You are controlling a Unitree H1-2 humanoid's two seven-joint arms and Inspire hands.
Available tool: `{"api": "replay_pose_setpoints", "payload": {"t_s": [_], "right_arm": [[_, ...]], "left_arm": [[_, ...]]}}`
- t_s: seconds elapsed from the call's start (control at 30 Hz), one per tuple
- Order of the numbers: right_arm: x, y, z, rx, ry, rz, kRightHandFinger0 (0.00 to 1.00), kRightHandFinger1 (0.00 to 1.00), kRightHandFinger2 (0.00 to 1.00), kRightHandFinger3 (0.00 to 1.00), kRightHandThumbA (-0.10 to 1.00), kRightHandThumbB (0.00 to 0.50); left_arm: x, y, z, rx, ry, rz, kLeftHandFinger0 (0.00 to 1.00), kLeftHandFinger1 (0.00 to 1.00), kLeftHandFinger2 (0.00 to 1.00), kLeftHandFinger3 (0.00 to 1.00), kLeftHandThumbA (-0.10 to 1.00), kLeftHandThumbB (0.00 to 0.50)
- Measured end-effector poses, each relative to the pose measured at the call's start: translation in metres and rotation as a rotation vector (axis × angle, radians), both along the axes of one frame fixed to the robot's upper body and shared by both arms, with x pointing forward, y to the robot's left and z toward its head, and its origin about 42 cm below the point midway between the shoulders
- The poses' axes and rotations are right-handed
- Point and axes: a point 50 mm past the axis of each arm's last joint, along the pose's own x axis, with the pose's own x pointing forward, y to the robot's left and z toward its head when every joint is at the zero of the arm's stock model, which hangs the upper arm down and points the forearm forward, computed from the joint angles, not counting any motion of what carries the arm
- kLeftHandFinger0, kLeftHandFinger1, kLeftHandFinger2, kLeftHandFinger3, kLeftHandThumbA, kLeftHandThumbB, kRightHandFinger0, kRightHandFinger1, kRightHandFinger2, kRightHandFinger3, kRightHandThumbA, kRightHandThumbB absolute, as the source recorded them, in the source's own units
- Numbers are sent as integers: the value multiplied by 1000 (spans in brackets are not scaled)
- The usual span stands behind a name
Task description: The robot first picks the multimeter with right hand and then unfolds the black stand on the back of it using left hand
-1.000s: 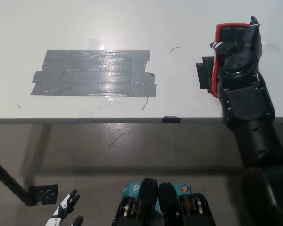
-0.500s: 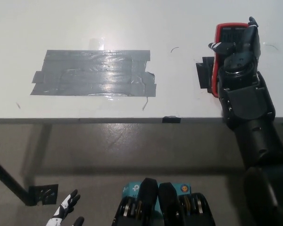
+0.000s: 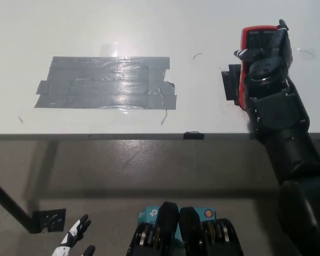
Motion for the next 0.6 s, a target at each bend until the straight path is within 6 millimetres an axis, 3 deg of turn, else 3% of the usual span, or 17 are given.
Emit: {"api": "replay_pose_setpoints", "payload": {"t_s": [0.17, 0.23, 0.3, 0.47, 0.53, 0.6], "right_arm": [[4, -1, -1, -39, 32, 4, 1000, 1000, 1000, 1000, 1000, 435], [6, 0, 0, -53, 44, 6, 1000, 1000, 1000, 1000, 1000, 450], [8, -1, 2, -66, 58, 4, 1000, 1000, 1000, 1000, 989, 428], [11, -1, 3, -76, 74, 6, 1000, 1000, 1000, 1000, 891, 465], [13, -1, 3, -76, 82, 7, 1000, 1000, 1000, 1000, 717, 444], [13, -2, 3, -72, 86, 7, 1000, 1000, 1000, 1000, 455, 421]], "left_arm": [[0, 0, 0, 0, -1, -1, 1000, 1000, 998, 1000, 937, 157], [1, 0, 1, 1, -3, -2, 1000, 1000, 999, 1000, 939, 158], [2, 1, 1, 3, -6, -3, 1000, 1000, 1000, 1000, 932, 150], [4, 2, 2, 7, -10, -5, 1000, 1000, 1000, 1000, 941, 154], [4, 2, 3, 9, -11, -6, 1000, 1000, 1000, 1000, 940, 154], [4, 2, 3, 9, -13, -6, 1000, 1000, 1000, 1000, 934, 148]]}}
